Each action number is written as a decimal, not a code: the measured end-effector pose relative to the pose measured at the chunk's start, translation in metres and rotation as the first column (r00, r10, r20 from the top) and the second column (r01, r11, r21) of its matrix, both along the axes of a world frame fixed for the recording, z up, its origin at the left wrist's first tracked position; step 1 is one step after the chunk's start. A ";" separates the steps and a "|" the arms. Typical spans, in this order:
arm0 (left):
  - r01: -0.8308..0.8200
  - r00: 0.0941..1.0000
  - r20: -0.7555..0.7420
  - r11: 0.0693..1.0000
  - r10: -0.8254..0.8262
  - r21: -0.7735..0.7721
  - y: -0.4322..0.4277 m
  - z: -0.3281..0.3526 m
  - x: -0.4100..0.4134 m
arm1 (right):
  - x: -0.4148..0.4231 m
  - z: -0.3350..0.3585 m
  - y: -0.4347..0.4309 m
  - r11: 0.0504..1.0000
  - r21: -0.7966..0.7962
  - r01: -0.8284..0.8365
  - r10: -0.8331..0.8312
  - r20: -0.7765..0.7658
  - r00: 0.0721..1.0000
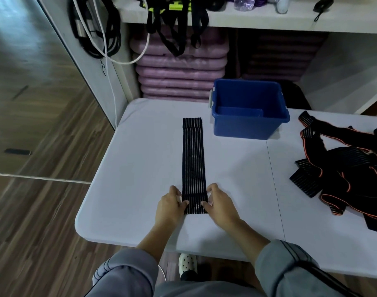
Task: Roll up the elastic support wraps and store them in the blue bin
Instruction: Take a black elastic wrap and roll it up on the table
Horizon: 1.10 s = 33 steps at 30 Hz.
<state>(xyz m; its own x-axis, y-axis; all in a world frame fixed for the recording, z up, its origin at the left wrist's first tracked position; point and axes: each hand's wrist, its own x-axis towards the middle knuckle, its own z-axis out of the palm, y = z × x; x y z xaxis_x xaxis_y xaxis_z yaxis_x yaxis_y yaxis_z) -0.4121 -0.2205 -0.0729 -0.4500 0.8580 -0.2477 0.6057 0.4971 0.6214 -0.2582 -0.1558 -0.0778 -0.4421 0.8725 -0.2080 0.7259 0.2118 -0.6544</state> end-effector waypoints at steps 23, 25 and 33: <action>0.163 0.984 0.045 0.978 -0.170 0.128 0.000 -0.002 -0.015 | 0.004 0.008 0.010 0.990 -0.042 -0.133 0.127 -0.127 0.984; 0.095 0.987 0.125 0.994 -0.102 0.055 0.005 -0.002 -0.012 | 0.002 0.004 0.009 0.993 -0.100 -0.056 0.041 -0.143 0.989; 0.001 1.000 0.029 1.000 -0.002 0.029 0.004 -0.001 -0.001 | -0.004 -0.001 0.007 0.991 -0.122 0.047 -0.061 -0.112 0.992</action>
<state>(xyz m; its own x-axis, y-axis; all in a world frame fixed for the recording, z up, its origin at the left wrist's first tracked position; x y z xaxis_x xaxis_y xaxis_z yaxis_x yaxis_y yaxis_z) -0.4129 -0.2163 -0.0741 -0.4418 0.8655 -0.2360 0.5877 0.4779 0.6529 -0.2624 -0.1489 -0.0785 -0.4224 0.8677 -0.2620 0.6521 0.0902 -0.7527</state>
